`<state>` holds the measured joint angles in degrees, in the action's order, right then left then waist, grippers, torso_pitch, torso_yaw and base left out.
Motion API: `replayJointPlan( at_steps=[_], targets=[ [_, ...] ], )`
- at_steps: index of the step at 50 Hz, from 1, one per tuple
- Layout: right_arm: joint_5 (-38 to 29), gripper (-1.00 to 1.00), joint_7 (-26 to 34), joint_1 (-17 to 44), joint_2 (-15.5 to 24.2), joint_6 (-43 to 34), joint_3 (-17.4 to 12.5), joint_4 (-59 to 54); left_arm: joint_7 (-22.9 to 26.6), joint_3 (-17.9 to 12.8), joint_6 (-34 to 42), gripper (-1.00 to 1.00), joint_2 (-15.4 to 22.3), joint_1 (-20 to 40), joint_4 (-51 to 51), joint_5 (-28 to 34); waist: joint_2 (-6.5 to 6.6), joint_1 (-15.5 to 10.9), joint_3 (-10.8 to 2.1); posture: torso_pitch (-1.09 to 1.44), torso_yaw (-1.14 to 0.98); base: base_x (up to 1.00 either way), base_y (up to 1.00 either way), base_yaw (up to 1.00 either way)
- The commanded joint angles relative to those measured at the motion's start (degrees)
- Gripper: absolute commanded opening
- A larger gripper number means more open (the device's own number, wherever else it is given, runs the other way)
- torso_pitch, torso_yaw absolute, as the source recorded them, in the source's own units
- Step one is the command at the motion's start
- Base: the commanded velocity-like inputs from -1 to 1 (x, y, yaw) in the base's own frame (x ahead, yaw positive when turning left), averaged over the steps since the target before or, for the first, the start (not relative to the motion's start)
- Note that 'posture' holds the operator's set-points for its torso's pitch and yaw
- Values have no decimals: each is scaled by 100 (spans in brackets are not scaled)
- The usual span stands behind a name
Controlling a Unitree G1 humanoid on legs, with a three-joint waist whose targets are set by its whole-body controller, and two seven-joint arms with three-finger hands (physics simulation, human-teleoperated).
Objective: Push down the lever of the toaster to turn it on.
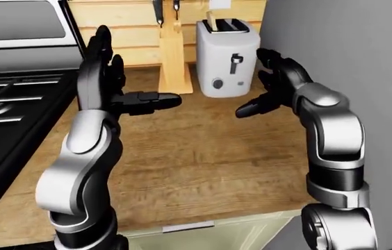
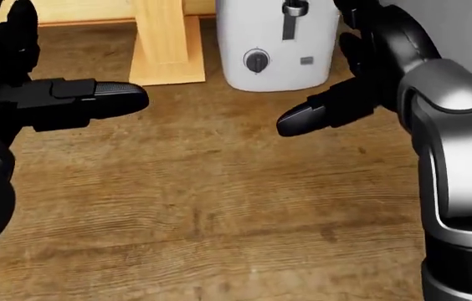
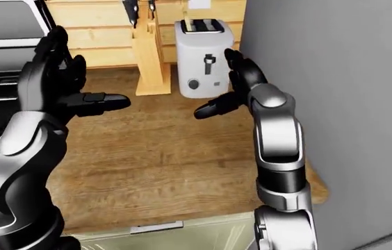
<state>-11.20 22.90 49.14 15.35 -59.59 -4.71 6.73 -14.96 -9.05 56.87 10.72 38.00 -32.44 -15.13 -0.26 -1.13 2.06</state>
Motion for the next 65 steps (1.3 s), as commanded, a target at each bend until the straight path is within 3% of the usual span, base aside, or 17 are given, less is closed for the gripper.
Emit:
replayJointPlan(
  at_steps=[1, 2, 3, 4, 5, 7, 9, 11, 13, 14, 15, 17, 23, 40, 54, 59, 65],
  targets=[
    [-44, 100, -30, 153, 75, 122, -49, 136, 13, 7, -127, 100, 18, 157, -113, -27, -18, 15, -97, 0, 0, 29, 0, 0],
    [-46, 100, -24, 152, 77, 106, -50, 154, 12, 6, -121, 100, 19, 158, -114, -31, -175, -6, -20, 0, 0, 0, 0, 0],
    [-63, 100, -2, 165, 93, 57, -29, 191, 8, 7, -121, 100, 20, 156, -113, -33, -293, 29, -147, 0, 0, 0, 0, 0],
    [-81, 100, 11, 175, 102, 9, -25, 231, 6, 9, -131, 100, 22, 152, -115, -32, -185, -10, -135, 0, 0, 0, 0, 0],
    [-100, 100, 33, 184, 117, -53, -22, 295, 17, 19, -138, 100, 34, 144, -120, -29, -198, -5, -62, 0, 0, 0, 0, 0],
    [-142, 100, 68, 197, 144, -177, -22, 422, 26, 19, -183, 100, 45, 145, -109, -3, -207, -16, -53, 0, 0, 0, 0, 0],
    [-194, 100, 110, 218, 177, -353, -12, 590, 44, -29, -164, 100, 76, 195, -84, -29, -132, -11, 31, 0, 0, 0, 0, 0],
    [-238, 100, 141, 214, 189, -456, -8, 717, 59, -84, -71, 100, 90, 242, -52, -119, -10, 11, 58, 0, 0, 0, 0, 0],
    [-287, 100, 168, 209, 201, -561, 2, 830, 61, -162, 9, 100, 102, 276, -84, -259, 194, 72, 60, 0, 0, 0, 0, 0],
    [-306, 100, 182, 215, 204, -597, 6, 858, 133, -150, -20, 100, 134, 250, -119, -338, 221, 58, 93, 0, 0, 0, 0, 0],
    [-347, 100, 202, 227, 224, -705, 23, 960, 75, -175, -48, 100, 133, 245, -160, -350, 107, 95, 62, 0, 0, 0, 0, 0],
    [-404, 100, 241, 241, 242, -834, 45, 1090, 46, -190, -36, 100, 160, 260, -133, -423, 96, 107, -18, 0, 0, 0, 0, 0],
    [-522, 100, 319, 233, 246, -975, 57, 1206, 32, -132, -26, 100, 227, 236, -183, -484, 31, 109, -63, -1, 0, 0, 0, 0],
    [-599, 100, 379, 221, 225, -1006, 22, 1196, -64, -169, 97, 100, 274, 292, -262, -605, 21, 67, -597, -18, 0, 0, 0, 0],
    [-514, 100, 360, 265, 214, -844, -33, 932, -145, -195, 21, 100, 296, 298, -231, -593, 61, 50, -1207, -30, 0, 0, 0, 0],
    [-496, 100, 516, 659, 388, -889, 41, 514, -218, -135, -41, 100, 299, 288, -221, -478, 59, 51, -1367, -30, 0, 0, 0, 0],
    [-389, 100, 595, 1167, 511, -369, -88, -482, -189, -81, -70, 100, 250, 239, -274, -387, 73, 38, -1458, -30, 0, 0, 0, 0]
  ],
)
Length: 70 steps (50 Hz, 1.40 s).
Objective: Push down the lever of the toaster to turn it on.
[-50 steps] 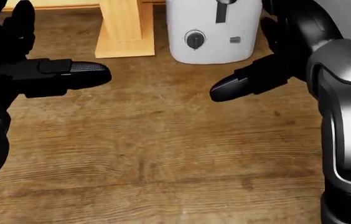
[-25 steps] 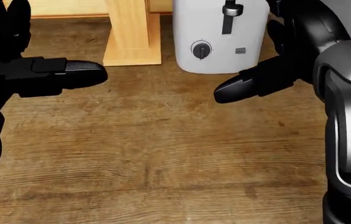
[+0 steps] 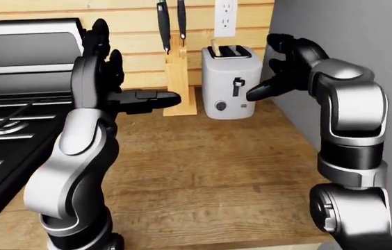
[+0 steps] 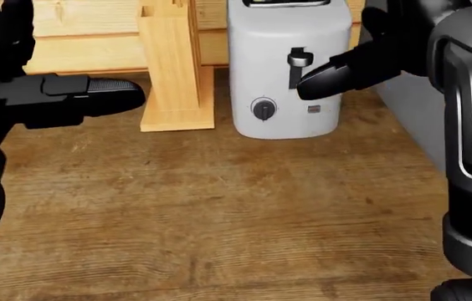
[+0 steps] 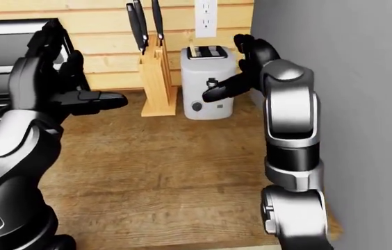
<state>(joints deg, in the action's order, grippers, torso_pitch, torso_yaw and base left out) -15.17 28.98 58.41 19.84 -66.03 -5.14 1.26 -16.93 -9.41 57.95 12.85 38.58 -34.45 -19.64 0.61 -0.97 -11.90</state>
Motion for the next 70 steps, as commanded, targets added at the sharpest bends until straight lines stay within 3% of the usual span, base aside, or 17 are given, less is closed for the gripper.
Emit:
replayJointPlan(
  at_steps=[1, 16, 48, 70],
  targets=[
    [31, 100, -10, 371, 86, 404, -48, -203, 12, -30, -211, 100, 34, 197, -26, 104, -16, 19, -72, -30, 0, 0, 0, 0],
    [174, 100, -143, 1284, -40, 1655, 7, -2367, -33, -94, -72, 100, -12, 272, -21, 29, -15, -8, -74, -30, 0, 0, 0, 0],
    [436, 100, -488, 1885, -404, 2905, 92, -4232, -121, -103, -6, 100, 2, 294, -9, -62, 13, 10, -101, -30, 0, 0, 0, 0],
    [605, 100, -592, 2163, -445, 3877, 53, -5691, -135, -92, 14, 100, -11, 308, -15, -85, 23, 34, -122, -30, 0, 0, 0, 0]
  ],
)
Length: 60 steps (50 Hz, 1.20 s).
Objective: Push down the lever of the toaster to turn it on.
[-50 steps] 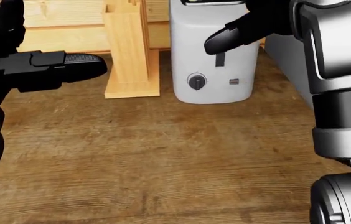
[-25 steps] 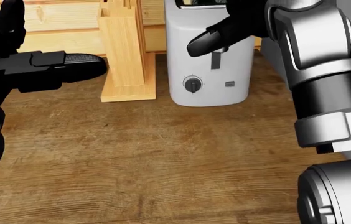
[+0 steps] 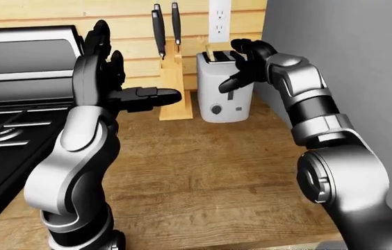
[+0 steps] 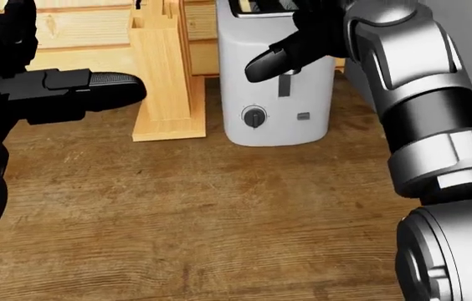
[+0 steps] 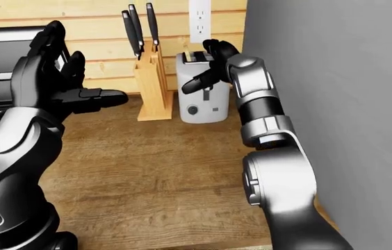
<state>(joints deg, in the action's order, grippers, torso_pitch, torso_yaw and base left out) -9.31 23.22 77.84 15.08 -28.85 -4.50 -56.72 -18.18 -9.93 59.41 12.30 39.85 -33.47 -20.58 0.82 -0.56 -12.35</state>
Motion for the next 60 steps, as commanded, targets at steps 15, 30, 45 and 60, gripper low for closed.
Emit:
replayJointPlan(
  at_steps=[15, 30, 45, 60],
  targets=[
    [-29, 100, -16, 251, -165, 81, 89, 180, -47, -65, -104, 100, 56, 158, -126, -66, 17, 15, -77, -30, 0, 0, 0, 0],
    [-172, 100, -19, 2, -232, -403, 130, 923, -79, -74, -47, 100, 53, 154, -186, -112, 7, 1, -70, -30, 0, 0, 0, 0],
    [-280, 100, -32, -408, -311, -1056, 193, 1905, -117, -82, -10, 100, 57, 157, -209, -156, -11, -28, -81, -30, 0, 0, 0, 0],
    [-445, 100, -10, -935, -404, -1912, 232, 3115, -179, -98, 91, 100, 53, 187, -306, -214, -31, -44, -79, -30, 0, 0, 0, 0]
  ],
)
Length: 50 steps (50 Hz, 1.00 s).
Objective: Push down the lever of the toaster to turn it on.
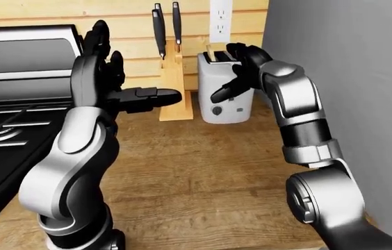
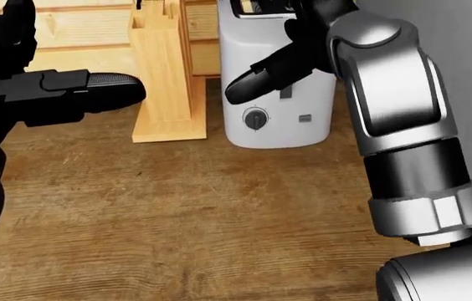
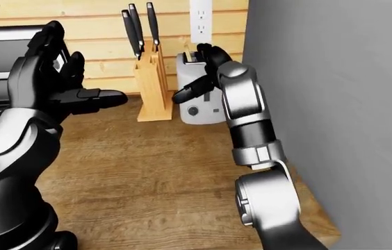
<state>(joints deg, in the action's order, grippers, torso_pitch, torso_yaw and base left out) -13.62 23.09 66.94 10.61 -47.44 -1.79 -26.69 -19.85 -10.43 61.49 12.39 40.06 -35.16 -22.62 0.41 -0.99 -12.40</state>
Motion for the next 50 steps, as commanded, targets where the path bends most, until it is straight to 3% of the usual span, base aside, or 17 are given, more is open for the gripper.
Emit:
replayJointPlan(
  at_steps=[1, 19, 27, 50],
  targets=[
    [-9, 100, -5, 101, 31, -75, -46, 155, -12, -48, -120, 100, 48, 156, -145, -16, 10, -1, -75, -30, 0, 0, 0, 0],
    [57, 100, -149, -439, -89, -620, -40, 1138, -54, -66, -135, 100, 69, 153, -103, -68, 17, -3, -63, -30, 0, 0, 0, 0],
    [272, 100, -263, -288, -57, -33, -102, 362, -109, -77, -88, 100, 76, 161, -158, -139, 30, 24, -80, -30, 0, 0, 0, 0],
    [899, 100, -734, -1127, -233, 869, -147, -85, -192, -84, -77, 100, 116, 177, -165, -240, 23, 39, -117, -30, 0, 0, 0, 0]
  ],
)
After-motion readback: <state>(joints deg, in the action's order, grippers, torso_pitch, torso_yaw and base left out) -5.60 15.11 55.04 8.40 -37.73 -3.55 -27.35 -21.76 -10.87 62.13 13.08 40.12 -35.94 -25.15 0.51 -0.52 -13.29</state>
